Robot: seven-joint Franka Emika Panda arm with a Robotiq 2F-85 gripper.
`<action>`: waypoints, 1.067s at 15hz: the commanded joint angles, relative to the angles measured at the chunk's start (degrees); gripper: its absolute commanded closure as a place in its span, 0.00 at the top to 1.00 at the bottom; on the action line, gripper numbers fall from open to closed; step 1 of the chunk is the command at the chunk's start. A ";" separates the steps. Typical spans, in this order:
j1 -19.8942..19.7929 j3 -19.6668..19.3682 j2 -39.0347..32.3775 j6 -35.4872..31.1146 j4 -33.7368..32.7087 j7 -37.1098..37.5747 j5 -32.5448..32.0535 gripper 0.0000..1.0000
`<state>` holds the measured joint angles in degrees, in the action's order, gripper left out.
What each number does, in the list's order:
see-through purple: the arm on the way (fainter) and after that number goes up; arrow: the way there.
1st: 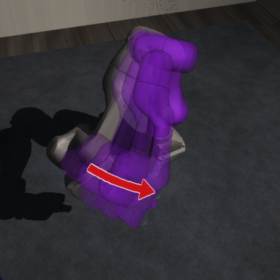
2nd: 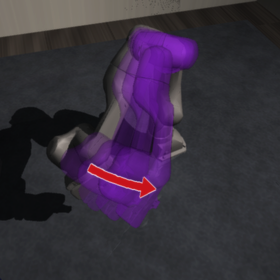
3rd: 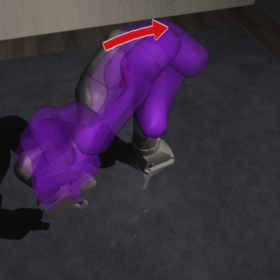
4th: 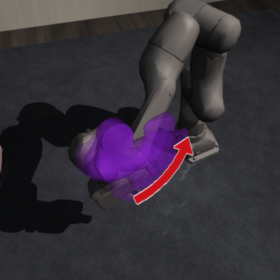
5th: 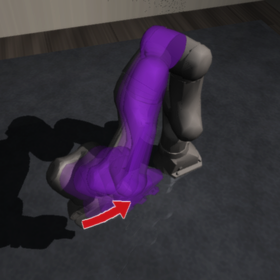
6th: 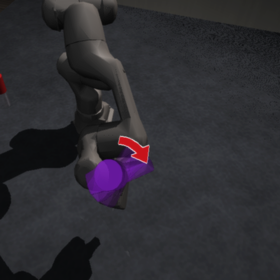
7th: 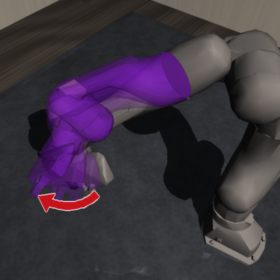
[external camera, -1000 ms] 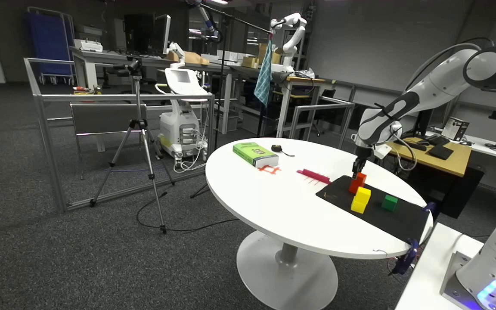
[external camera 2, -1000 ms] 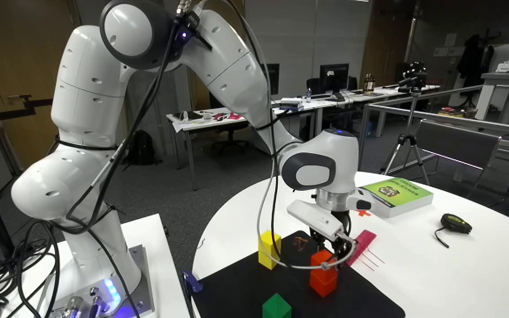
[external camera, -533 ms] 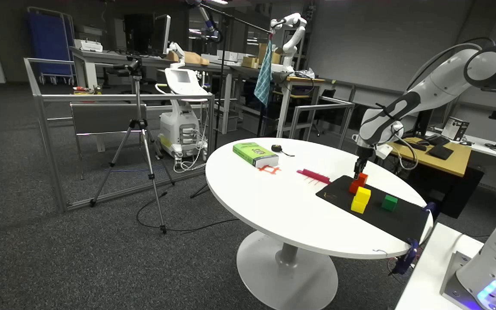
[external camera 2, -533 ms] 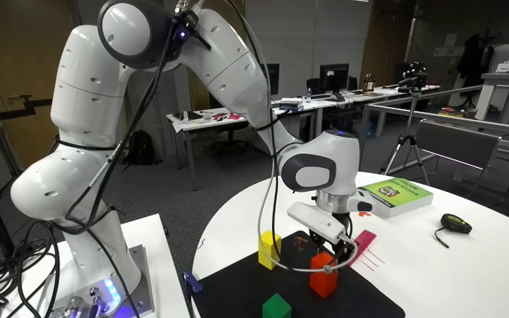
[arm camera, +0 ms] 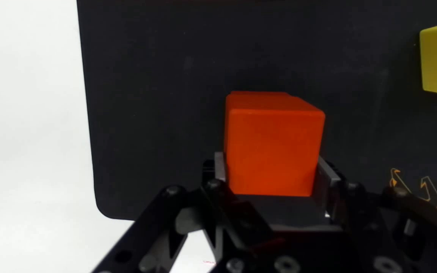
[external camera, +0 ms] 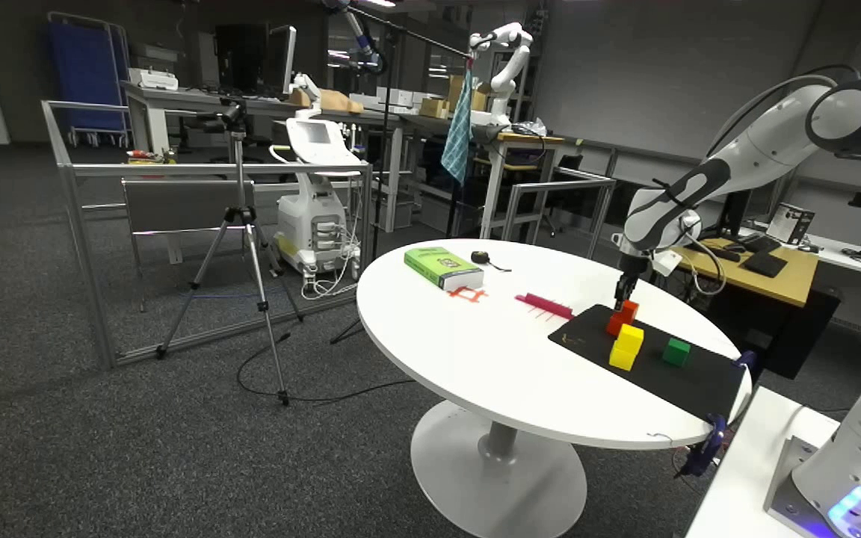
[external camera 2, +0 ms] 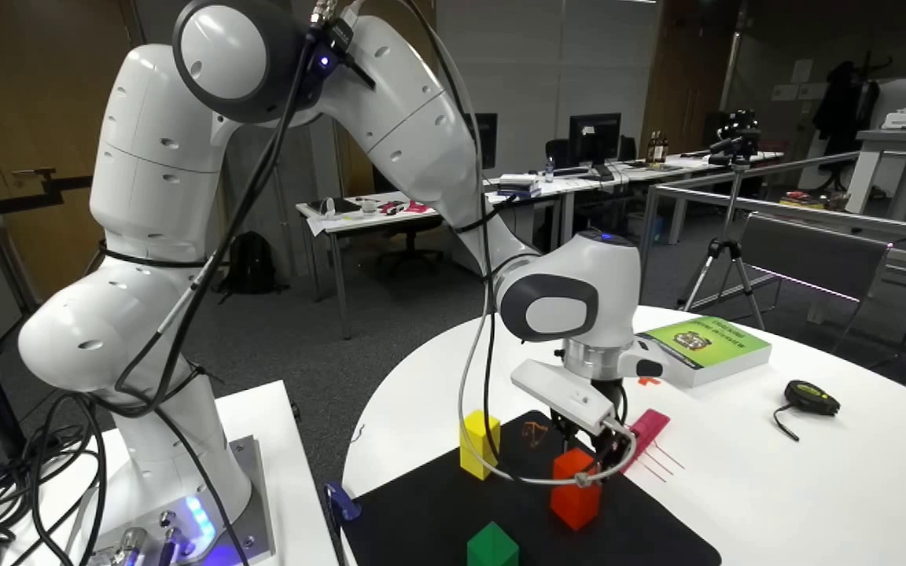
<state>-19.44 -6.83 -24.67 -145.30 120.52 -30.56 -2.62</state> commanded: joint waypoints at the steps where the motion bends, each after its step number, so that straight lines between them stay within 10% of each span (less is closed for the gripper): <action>1: -1.08 1.01 1.72 0.60 1.81 -0.51 1.43 0.30; 6: -0.99 0.91 1.47 0.69 1.42 -0.12 2.10 0.30; 7: -0.99 0.91 1.40 0.63 1.36 -0.02 2.22 0.80; 11: -0.99 0.92 1.39 0.64 1.62 0.02 2.30 0.99; 16: -1.45 0.89 4.17 0.03 4.36 -1.01 2.38 1.00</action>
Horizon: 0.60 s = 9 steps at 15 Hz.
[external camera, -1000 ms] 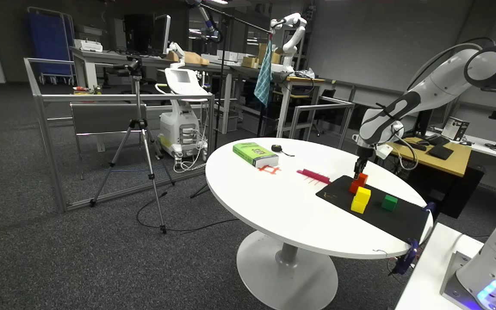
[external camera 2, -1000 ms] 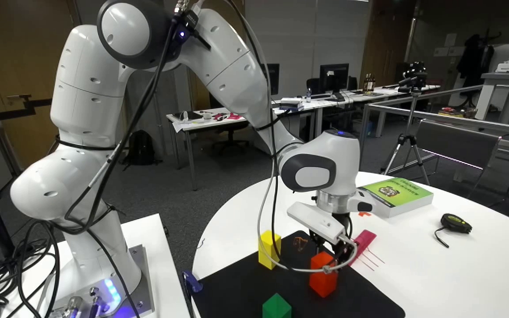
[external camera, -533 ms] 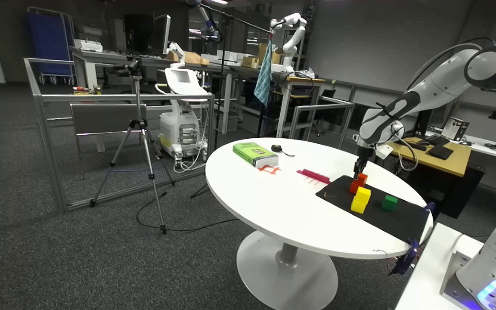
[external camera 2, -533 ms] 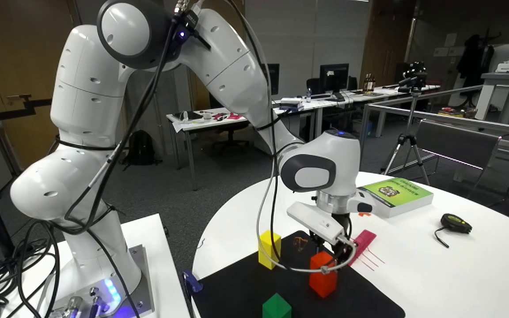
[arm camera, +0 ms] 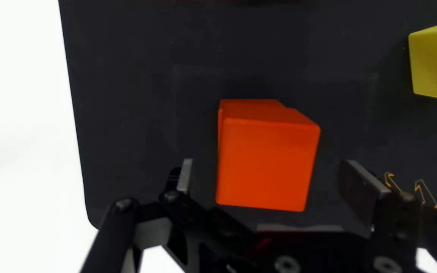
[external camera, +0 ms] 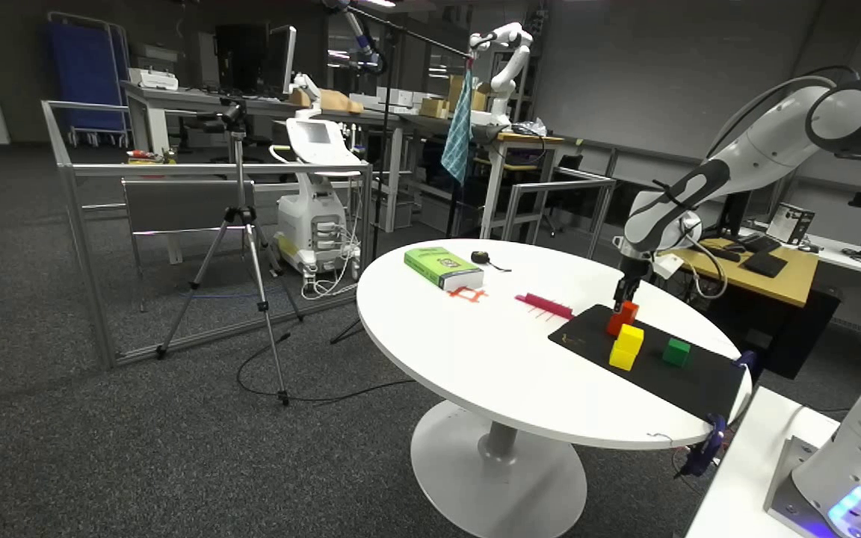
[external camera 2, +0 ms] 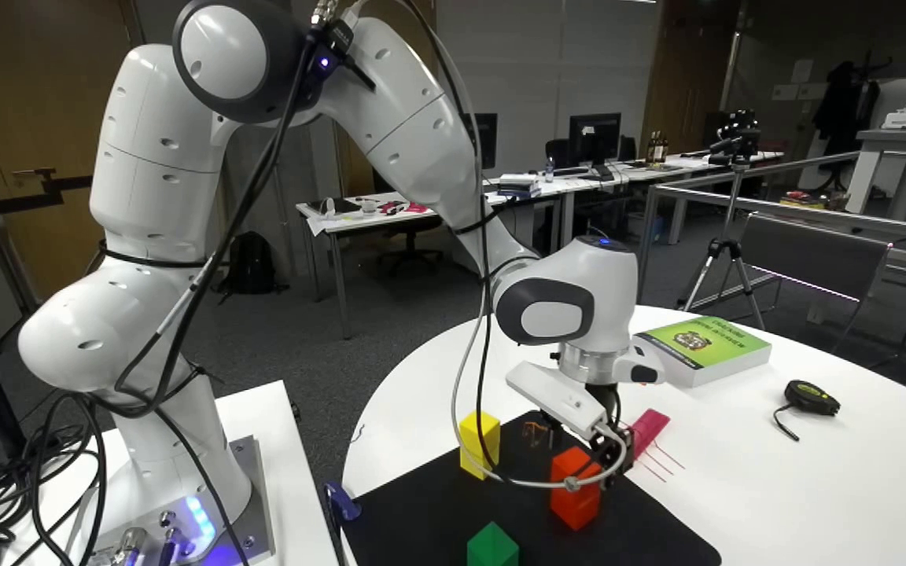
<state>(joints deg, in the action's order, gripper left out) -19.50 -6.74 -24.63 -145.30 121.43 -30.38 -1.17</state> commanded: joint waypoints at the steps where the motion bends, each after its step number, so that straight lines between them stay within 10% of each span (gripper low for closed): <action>1: -1.82 0.89 5.77 0.13 4.96 -2.02 1.22 1.00; 9: -3.48 -0.78 21.87 -0.81 18.57 -17.66 8.09 1.00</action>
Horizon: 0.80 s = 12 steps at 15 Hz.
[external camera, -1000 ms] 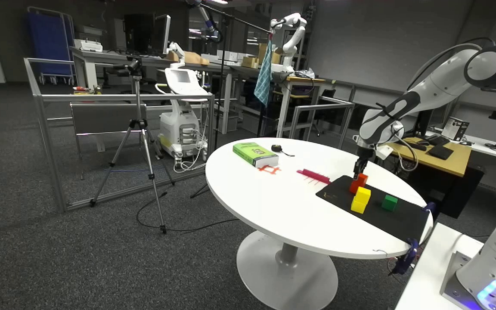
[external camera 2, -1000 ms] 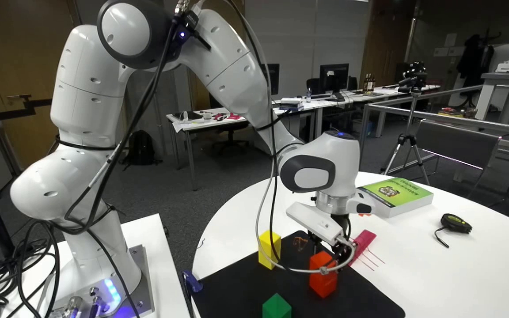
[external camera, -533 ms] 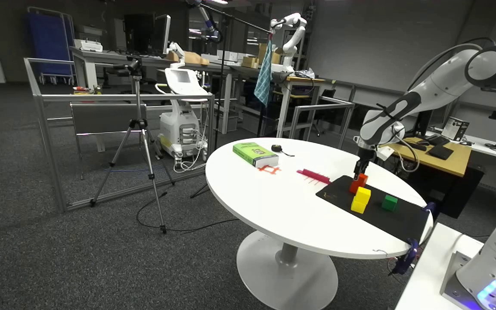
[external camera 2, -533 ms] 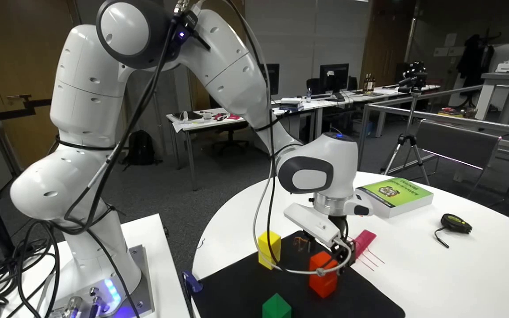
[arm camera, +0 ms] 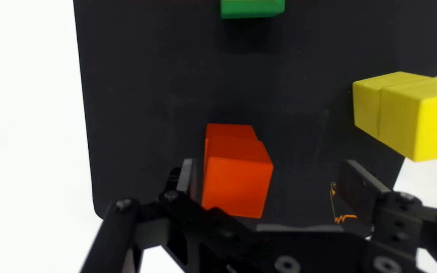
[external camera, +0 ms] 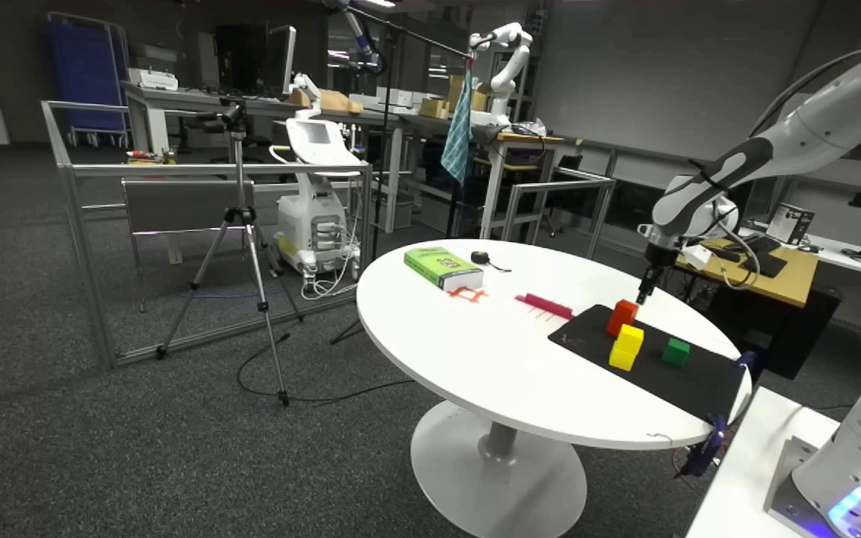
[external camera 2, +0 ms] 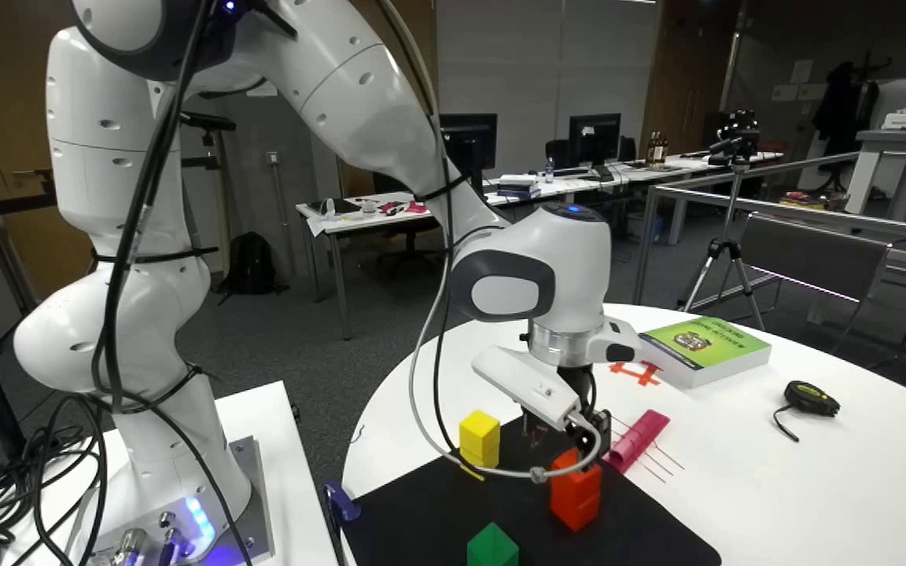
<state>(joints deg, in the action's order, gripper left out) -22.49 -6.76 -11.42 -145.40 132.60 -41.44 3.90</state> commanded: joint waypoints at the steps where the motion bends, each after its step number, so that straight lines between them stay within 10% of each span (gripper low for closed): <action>1: 0.02 -1.66 10.31 -0.46 8.78 -8.01 3.61 1.00; 12: 1.46 -10.78 11.20 -0.94 13.20 -3.33 -8.63 1.00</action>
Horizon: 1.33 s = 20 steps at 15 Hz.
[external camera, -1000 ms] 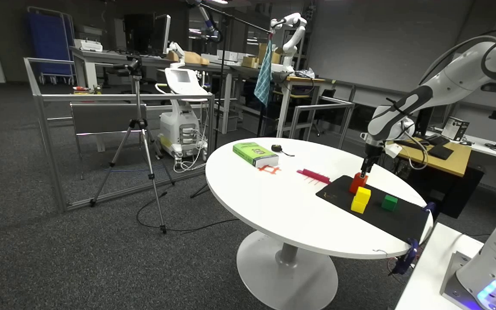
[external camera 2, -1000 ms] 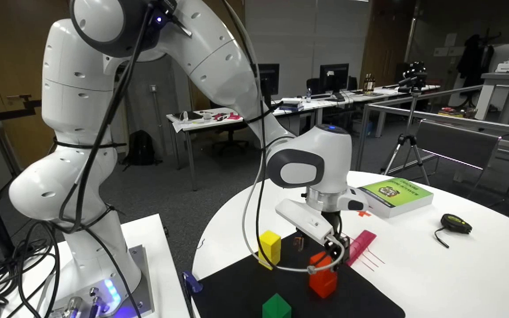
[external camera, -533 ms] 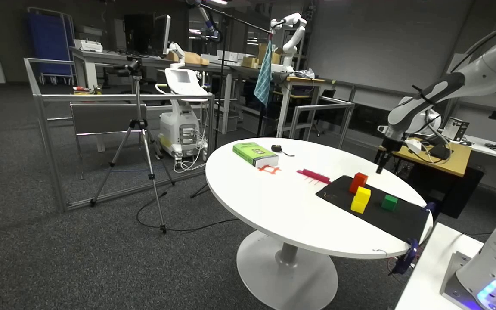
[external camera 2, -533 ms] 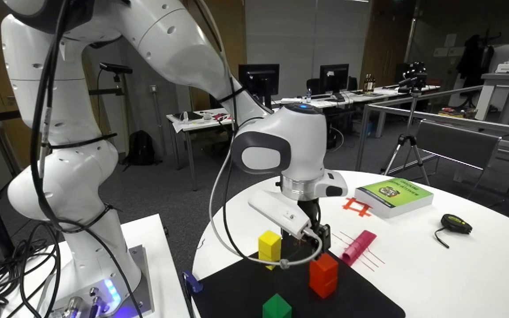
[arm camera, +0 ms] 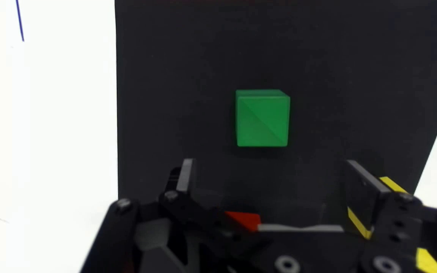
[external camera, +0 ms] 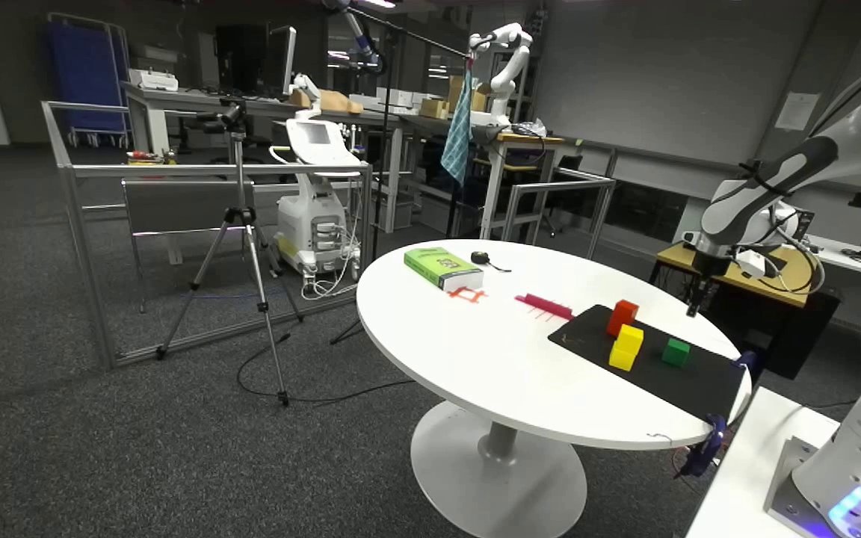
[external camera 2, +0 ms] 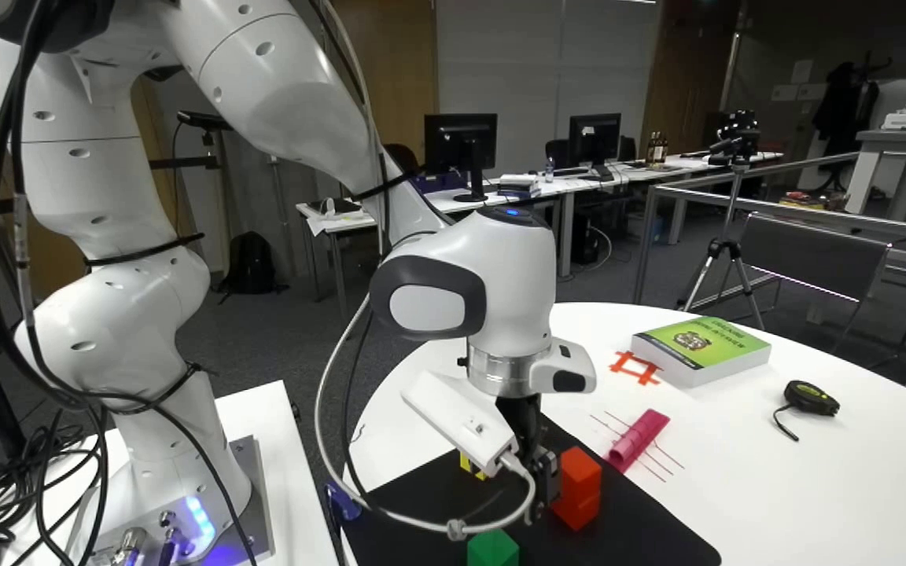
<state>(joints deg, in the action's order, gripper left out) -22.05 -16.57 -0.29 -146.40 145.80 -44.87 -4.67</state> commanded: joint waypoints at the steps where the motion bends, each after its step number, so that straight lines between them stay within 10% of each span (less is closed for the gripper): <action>1: 0.93 -1.26 -0.04 0.83 -0.15 0.09 -0.28 1.00; 20: -1.32 7.18 -15.71 -25.74 3.90 -2.47 12.30 1.00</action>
<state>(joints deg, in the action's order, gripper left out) -21.63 -11.27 -13.53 -169.35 150.02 -45.03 5.85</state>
